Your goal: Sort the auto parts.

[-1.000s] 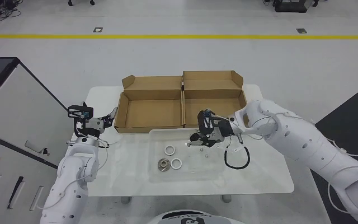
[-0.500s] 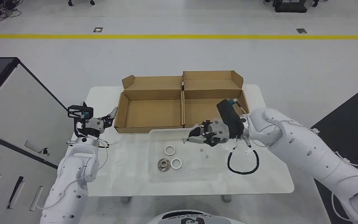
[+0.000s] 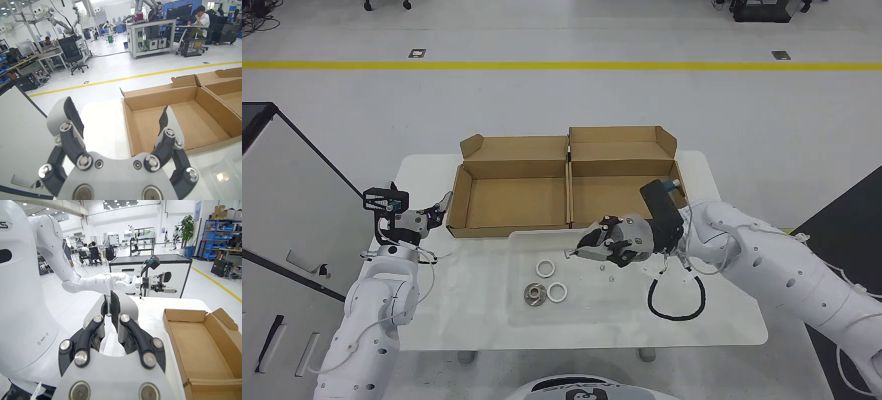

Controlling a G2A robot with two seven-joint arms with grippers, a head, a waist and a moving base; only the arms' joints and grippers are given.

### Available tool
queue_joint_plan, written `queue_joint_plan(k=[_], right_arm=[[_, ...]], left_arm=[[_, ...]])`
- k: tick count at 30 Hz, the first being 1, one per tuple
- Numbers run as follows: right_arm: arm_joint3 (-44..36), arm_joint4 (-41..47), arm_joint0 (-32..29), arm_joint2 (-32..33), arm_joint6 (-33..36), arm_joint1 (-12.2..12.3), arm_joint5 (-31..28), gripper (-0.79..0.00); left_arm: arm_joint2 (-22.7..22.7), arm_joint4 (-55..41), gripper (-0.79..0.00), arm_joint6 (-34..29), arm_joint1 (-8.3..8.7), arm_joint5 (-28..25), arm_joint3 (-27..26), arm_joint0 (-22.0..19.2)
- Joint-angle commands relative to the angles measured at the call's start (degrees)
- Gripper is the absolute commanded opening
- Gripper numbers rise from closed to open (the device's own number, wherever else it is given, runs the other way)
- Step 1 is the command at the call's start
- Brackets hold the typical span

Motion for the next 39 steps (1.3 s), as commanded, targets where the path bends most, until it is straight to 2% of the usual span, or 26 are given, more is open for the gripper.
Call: queue_joint_plan(k=[1, 12, 19, 26, 33, 39], right_arm=[[0.0, -0.02, 0.0, 0.0, -0.1, 0.0, 0.0, -0.785], [-0.33, 0.84, -0.43, 0.08, -0.81, -0.1, 0.41, -0.785], [-1.33, 0.66, -0.14, 2.4, -4.62, -2.31, 0.0, -0.785], [-6.4, 0.67, 0.31, 2.2, -17.7, -5.36, 0.0, -0.785], [-10.29, -8.09, 0.56, 1.07, -34.61, -7.07, 0.0, -0.785], [-14.06, -7.93, -1.37, 3.9, -35.83, -8.21, 0.0, -0.785]], left_arm=[[0.0, 0.0, 0.0, 0.0, 0.0, 0.0, 0.0, 0.0], [0.0, 0.0, 0.0, 0.0, 0.0, 0.0, 0.0, 0.0], [0.0, 0.0, 0.0, 0.0, 0.0, 0.0, 0.0, 0.0], [0.0, 0.0, 0.0, 0.0, 0.0, 0.0, 0.0, 0.0], [0.0, 0.0, 0.0, 0.0, 0.0, 0.0, 0.0, 0.0], [0.0, 0.0, 0.0, 0.0, 0.0, 0.0, 0.0, 0.0]])
